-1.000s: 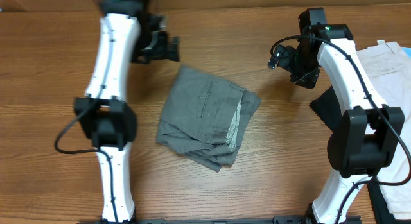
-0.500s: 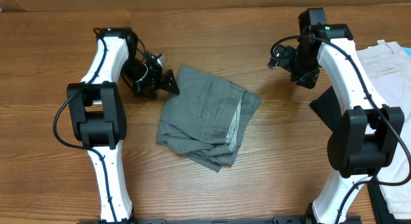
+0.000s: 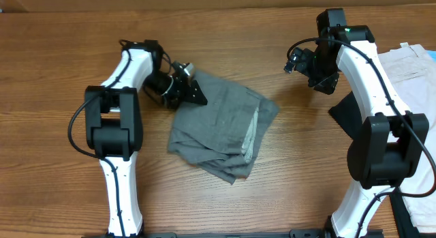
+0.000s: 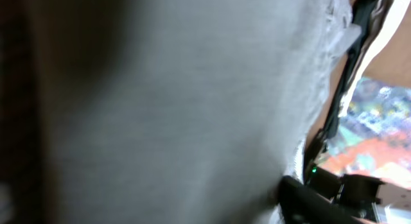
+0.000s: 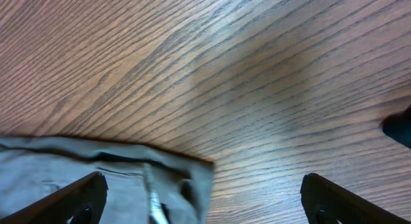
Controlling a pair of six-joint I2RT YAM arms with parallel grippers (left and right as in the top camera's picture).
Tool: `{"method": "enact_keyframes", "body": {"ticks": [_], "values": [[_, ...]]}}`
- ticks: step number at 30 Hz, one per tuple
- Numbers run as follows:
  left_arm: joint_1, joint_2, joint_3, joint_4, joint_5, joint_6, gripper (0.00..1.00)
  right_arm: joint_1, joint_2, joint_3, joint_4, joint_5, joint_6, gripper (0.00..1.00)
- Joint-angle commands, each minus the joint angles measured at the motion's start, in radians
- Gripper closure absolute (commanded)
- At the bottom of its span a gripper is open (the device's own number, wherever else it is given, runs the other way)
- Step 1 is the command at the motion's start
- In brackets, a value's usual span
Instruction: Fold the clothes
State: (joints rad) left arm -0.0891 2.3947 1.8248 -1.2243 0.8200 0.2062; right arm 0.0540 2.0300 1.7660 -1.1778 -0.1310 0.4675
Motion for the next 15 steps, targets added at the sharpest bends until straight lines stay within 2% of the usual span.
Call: {"method": "enact_keyframes", "body": {"ticks": [1, 3, 5, 6, 7, 10, 15], "values": [[-0.024, 0.012, -0.016, 0.052, 0.009, -0.063, 0.41, 0.003, -0.01, 0.019, 0.003, 0.0, -0.001, 0.0], [-0.021, 0.012, -0.016, 0.105, 0.008, -0.123, 0.55, 0.003, -0.01, 0.019, 0.003, 0.0, -0.001, 0.0], [-0.005, 0.012, -0.016, 0.174, 0.008, -0.193, 0.72, 0.003, -0.01, 0.019, 0.003, 0.0, -0.001, 0.0], [0.006, 0.012, -0.016, 0.215, 0.008, -0.228, 0.85, 0.003, -0.01, 0.019, 0.003, 0.0, -0.001, 0.0], [0.018, 0.012, -0.016, 0.251, 0.008, -0.256, 0.91, 0.003, -0.01, 0.019, 0.003, 0.0, -0.001, 0.0], [0.064, 0.012, -0.016, 0.381, -0.007, -0.348, 0.96, 0.003, -0.01, 0.019, 0.003, 0.0, -0.001, 0.0], [0.181, 0.012, -0.016, 0.534, -0.177, -0.548, 0.89, 0.003, -0.01, 0.019, 0.003, 0.0, -0.001, 0.0]]}}
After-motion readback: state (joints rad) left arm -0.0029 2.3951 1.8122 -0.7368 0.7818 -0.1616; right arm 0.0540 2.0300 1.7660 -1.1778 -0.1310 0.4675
